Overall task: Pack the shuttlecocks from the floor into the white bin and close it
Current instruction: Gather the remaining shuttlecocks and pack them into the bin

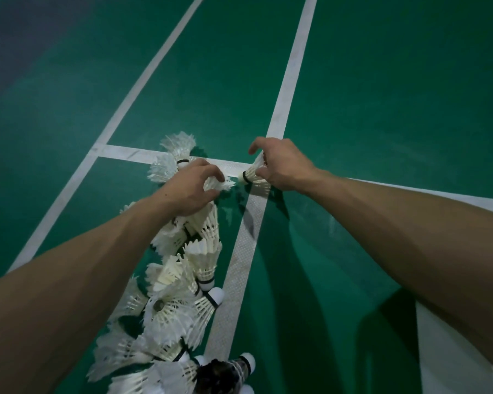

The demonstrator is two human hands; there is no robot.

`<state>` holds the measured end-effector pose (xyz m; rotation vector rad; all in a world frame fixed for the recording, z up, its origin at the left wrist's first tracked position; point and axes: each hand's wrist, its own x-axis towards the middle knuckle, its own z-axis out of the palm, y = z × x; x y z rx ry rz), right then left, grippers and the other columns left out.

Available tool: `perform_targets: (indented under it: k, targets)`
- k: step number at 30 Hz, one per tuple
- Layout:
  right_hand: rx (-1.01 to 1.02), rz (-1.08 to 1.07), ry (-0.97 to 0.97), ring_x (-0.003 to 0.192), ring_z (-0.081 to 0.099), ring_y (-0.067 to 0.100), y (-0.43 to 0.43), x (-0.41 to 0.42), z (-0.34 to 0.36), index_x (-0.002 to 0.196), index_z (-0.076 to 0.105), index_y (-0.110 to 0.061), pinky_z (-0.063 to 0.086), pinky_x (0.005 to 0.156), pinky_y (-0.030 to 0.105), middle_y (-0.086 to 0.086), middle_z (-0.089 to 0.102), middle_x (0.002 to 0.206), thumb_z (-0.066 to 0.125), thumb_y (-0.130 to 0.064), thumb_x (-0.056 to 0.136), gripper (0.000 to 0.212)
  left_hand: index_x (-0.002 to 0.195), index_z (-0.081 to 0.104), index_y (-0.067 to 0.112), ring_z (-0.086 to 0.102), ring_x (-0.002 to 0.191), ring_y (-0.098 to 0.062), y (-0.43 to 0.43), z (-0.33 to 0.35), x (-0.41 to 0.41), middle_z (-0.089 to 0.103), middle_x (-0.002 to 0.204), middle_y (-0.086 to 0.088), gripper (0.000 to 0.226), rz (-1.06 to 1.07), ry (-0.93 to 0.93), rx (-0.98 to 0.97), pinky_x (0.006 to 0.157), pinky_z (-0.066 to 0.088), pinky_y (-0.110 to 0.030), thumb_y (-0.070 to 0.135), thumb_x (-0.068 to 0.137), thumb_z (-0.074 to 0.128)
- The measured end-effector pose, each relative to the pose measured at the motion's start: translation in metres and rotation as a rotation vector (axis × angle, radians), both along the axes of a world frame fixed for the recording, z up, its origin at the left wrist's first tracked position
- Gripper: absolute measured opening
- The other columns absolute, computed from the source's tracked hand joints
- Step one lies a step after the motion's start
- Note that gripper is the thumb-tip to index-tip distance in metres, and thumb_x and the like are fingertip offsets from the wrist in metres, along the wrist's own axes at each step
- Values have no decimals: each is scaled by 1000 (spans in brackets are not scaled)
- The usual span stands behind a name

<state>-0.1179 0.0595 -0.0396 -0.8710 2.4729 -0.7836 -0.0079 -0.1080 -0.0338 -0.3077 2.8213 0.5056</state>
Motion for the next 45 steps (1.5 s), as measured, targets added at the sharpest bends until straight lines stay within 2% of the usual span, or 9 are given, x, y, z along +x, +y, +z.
perform_targets:
  k: [5,10,13,19,24,31,35,40,45]
  targets:
    - [18,20,19,99,54,23,11,3,7,126,54,-21,39,83,27,11,59,122,65,-13,89,39,131,52,23,55,96,-13,10,7,1,44,132,0,54,-29,-101,77,91,47,-31,15,81,71]
    - [31,44,43,94,52,21,20,5,16,124,54,-22,40,81,27,11,60,122,67,-15,87,40,131,51,25,51,105,-13,6,11,3,45,133,-3,58,-5,-111,123,86,45,-24,-3,82,64]
    - [45,68,54,95,52,20,26,9,22,125,54,-22,39,80,26,10,60,121,67,-16,88,40,131,50,26,59,94,-12,8,17,3,53,120,2,63,42,-119,177,73,47,-19,-3,78,69]
    - [37,114,96,88,49,16,43,20,41,125,54,-20,36,75,27,4,60,109,65,-15,89,38,128,54,26,65,86,-9,24,33,4,62,101,7,60,117,3,284,76,52,-27,3,76,74]
    - [70,107,125,90,56,21,69,29,57,122,56,-21,48,80,35,7,63,108,64,-14,88,36,126,56,24,67,84,-12,45,45,12,65,95,2,60,116,46,352,83,53,-30,3,74,75]
    - [94,46,141,87,59,22,116,43,81,120,57,-21,52,81,40,6,64,103,62,-12,87,35,125,58,22,65,83,-4,77,66,15,64,92,8,55,51,151,281,87,51,-30,6,76,75]
    - [77,7,159,86,58,21,145,51,103,121,57,-23,52,79,36,5,64,103,64,-16,86,36,122,60,19,68,86,-12,100,89,15,66,92,2,52,50,205,381,90,53,-37,4,75,76]
    - [-4,-107,212,81,54,15,197,60,137,118,59,-27,46,80,27,-2,57,94,66,-19,85,35,114,64,19,68,83,-13,134,124,16,67,90,-1,48,65,246,666,86,54,-32,-3,73,73]
    - [-177,-279,235,71,56,12,253,64,157,114,60,-33,48,73,25,-3,59,86,66,-15,79,40,108,67,18,65,80,-13,178,156,12,65,86,-2,43,-27,257,810,81,56,-28,-4,71,73]
